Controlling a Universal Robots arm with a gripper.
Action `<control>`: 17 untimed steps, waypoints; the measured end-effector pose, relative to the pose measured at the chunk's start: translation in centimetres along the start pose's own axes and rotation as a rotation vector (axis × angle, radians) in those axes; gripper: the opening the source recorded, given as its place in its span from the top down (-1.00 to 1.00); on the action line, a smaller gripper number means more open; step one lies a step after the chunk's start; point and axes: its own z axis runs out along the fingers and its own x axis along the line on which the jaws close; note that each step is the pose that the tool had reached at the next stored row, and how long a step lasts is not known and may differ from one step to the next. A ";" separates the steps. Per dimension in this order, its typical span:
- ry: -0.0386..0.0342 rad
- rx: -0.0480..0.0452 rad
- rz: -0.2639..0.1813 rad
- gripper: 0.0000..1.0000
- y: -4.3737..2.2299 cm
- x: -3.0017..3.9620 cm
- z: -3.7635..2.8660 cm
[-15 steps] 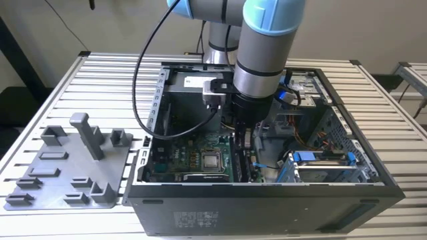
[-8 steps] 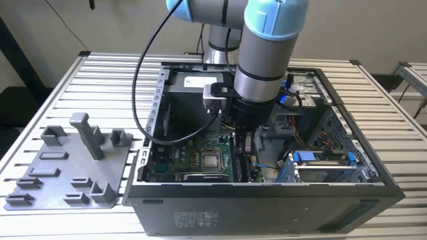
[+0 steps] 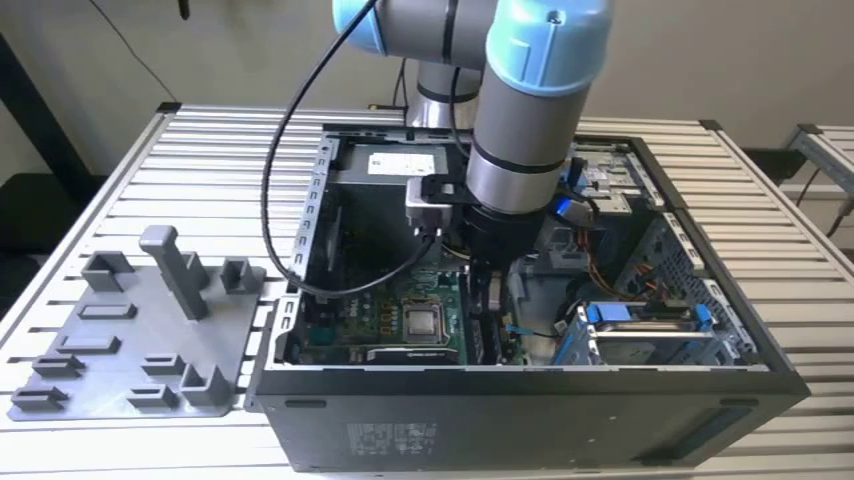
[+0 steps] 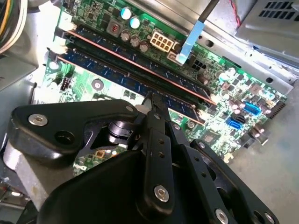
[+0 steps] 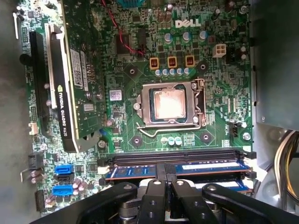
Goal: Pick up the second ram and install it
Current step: 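Press down the second ram until it locks into place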
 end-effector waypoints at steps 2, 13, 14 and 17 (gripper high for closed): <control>0.0009 -0.0002 0.000 0.79 0.00 0.00 0.33; -0.0010 0.0002 0.000 0.79 0.00 -0.02 -0.03; -0.0003 0.0000 0.000 0.79 0.01 0.00 -0.43; -0.0001 0.0000 0.000 0.79 0.01 0.04 -1.43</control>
